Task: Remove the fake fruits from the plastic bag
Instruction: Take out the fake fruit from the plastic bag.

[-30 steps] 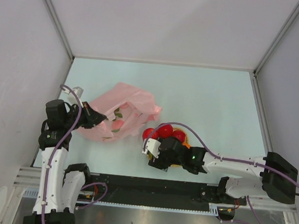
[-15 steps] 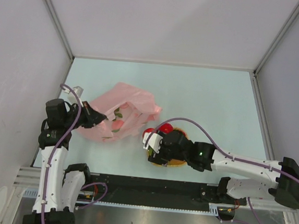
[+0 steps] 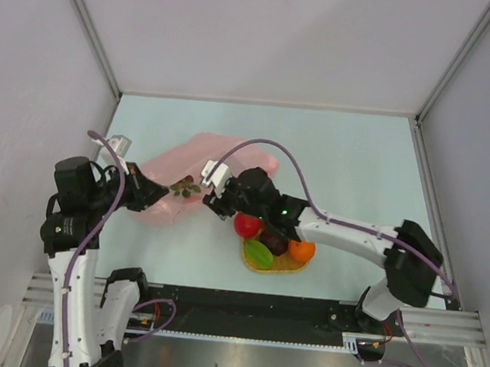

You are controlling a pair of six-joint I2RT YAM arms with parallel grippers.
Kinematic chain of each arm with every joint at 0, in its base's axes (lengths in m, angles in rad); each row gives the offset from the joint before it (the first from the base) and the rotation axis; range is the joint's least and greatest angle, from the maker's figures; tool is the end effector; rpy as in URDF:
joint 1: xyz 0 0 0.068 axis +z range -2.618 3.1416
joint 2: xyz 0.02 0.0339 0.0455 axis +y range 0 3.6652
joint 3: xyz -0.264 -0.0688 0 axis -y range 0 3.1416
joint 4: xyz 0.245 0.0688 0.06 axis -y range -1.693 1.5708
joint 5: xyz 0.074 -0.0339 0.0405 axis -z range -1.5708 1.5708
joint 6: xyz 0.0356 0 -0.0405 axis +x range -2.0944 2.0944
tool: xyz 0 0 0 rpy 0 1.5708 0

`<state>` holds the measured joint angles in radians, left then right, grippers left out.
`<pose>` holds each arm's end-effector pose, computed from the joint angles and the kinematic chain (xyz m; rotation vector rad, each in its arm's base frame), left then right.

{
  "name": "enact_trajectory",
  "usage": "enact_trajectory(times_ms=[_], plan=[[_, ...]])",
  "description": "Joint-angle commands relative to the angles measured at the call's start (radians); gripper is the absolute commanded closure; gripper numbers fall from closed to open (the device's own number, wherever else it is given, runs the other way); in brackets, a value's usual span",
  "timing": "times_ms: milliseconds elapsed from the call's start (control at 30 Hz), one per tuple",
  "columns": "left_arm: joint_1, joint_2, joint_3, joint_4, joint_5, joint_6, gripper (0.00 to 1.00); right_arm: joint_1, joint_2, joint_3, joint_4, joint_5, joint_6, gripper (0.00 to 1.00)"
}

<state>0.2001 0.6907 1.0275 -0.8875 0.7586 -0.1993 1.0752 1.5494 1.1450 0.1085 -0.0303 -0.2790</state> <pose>0.1156 -0.0015 0.3670 0.0404 2.0500 -0.7972 0.1741 0.3243 0.3042 -1.2115 1.4729 0.5741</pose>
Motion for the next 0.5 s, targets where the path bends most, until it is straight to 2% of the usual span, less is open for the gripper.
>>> enact_trajectory(times_ms=[0,133,200,233,367,400,467], plan=[[-0.005,-0.022,0.069,-0.159,0.065,0.095,1.00,-0.006,0.178,0.093,0.105,-0.069,0.107,0.45],[0.010,-0.042,0.027,-0.171,0.048,0.087,1.00,0.021,0.277,0.110,0.103,-0.147,0.109,0.48],[0.013,-0.040,-0.003,-0.157,-0.016,0.077,1.00,0.067,0.310,0.095,0.071,-0.239,0.115,0.48],[0.013,-0.039,-0.030,-0.153,-0.034,0.077,1.00,0.078,0.317,0.088,0.053,-0.334,0.130,0.47],[0.013,-0.034,-0.067,-0.163,-0.183,0.069,1.00,0.069,0.293,0.078,0.042,-0.411,0.166,0.48],[0.010,-0.034,-0.067,-0.168,-0.267,0.069,1.00,0.048,0.264,0.078,0.021,-0.430,0.143,0.44],[0.006,-0.033,-0.076,-0.171,-0.330,0.072,1.00,0.020,0.233,0.078,-0.015,-0.500,0.094,0.35]])
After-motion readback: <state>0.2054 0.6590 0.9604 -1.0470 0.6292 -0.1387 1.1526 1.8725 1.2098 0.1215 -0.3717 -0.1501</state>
